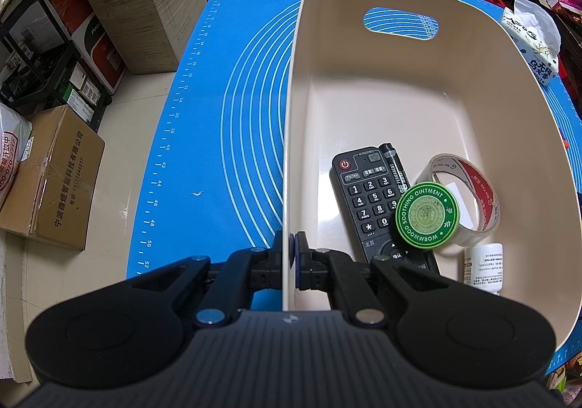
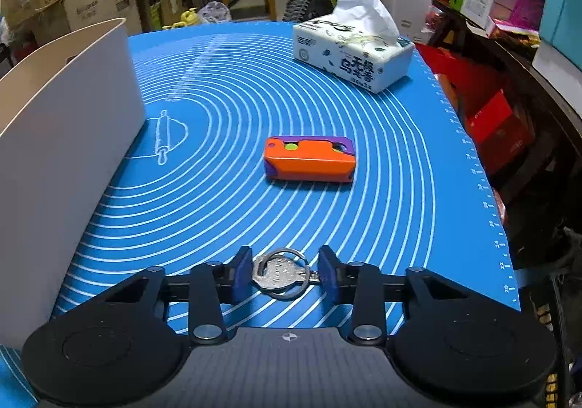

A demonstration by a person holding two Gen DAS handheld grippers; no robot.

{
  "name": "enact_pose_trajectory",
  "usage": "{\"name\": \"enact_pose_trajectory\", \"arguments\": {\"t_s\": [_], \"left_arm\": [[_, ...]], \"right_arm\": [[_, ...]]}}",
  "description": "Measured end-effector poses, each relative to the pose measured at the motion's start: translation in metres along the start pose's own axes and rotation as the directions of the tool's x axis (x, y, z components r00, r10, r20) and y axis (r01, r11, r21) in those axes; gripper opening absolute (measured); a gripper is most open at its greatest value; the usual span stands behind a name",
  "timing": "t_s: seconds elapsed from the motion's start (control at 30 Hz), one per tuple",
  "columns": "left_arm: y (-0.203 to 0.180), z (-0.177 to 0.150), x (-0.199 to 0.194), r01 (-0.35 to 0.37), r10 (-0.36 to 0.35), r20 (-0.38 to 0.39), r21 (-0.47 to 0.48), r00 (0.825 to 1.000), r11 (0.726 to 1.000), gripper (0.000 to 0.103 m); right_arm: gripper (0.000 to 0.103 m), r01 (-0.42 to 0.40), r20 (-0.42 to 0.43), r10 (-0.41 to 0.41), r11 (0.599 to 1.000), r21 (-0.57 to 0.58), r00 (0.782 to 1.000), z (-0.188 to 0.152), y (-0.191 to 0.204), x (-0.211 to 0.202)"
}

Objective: Organize rigid objects
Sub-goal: 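Move the right tool to the keys and grasp them, then carry the keys into the bin and release them with the right tool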

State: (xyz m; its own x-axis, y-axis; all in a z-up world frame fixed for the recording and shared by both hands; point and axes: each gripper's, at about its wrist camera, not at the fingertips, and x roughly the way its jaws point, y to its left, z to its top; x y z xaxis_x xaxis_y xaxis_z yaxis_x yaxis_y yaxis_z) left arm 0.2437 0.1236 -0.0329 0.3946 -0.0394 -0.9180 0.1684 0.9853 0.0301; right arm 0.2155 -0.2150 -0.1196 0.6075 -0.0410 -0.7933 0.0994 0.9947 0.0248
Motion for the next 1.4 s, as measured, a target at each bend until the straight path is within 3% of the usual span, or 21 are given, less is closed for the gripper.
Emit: {"name": "enact_pose_trajectory", "arguments": {"t_s": [0.17, 0.6, 0.73, 0.93, 1.13, 1.4], "left_arm": [[0.000, 0.000, 0.000, 0.000, 0.000, 0.001, 0.000, 1.000, 1.000, 0.006], [0.000, 0.000, 0.000, -0.001, 0.001, 0.000, 0.002, 1.000, 1.000, 0.006], [0.000, -0.001, 0.000, -0.001, 0.001, 0.001, 0.001, 1.000, 1.000, 0.006], [0.000, -0.001, 0.000, -0.001, 0.001, 0.000, 0.002, 1.000, 1.000, 0.006], [0.000, -0.001, 0.000, -0.001, 0.001, 0.000, 0.002, 1.000, 1.000, 0.006], [0.000, -0.001, 0.000, -0.001, 0.001, 0.000, 0.002, 1.000, 1.000, 0.006]], "right_arm": [[0.025, 0.023, 0.010, -0.023, 0.998, -0.055, 1.000, -0.003, 0.008, -0.011], [0.025, -0.027, 0.037, 0.031, 0.995, -0.095, 0.999, -0.004, 0.020, -0.023], [0.025, -0.036, 0.008, 0.037, 0.995, -0.088, 0.999, -0.004, 0.025, -0.013], [0.014, -0.007, 0.018, 0.008, 0.998, -0.055, 1.000, -0.002, 0.026, -0.006], [0.013, 0.045, 0.077, -0.040, 0.997, -0.065, 0.996, 0.000, 0.030, -0.022], [0.013, 0.053, 0.186, -0.040, 0.996, -0.065, 0.982, 0.013, 0.034, -0.062]]}}
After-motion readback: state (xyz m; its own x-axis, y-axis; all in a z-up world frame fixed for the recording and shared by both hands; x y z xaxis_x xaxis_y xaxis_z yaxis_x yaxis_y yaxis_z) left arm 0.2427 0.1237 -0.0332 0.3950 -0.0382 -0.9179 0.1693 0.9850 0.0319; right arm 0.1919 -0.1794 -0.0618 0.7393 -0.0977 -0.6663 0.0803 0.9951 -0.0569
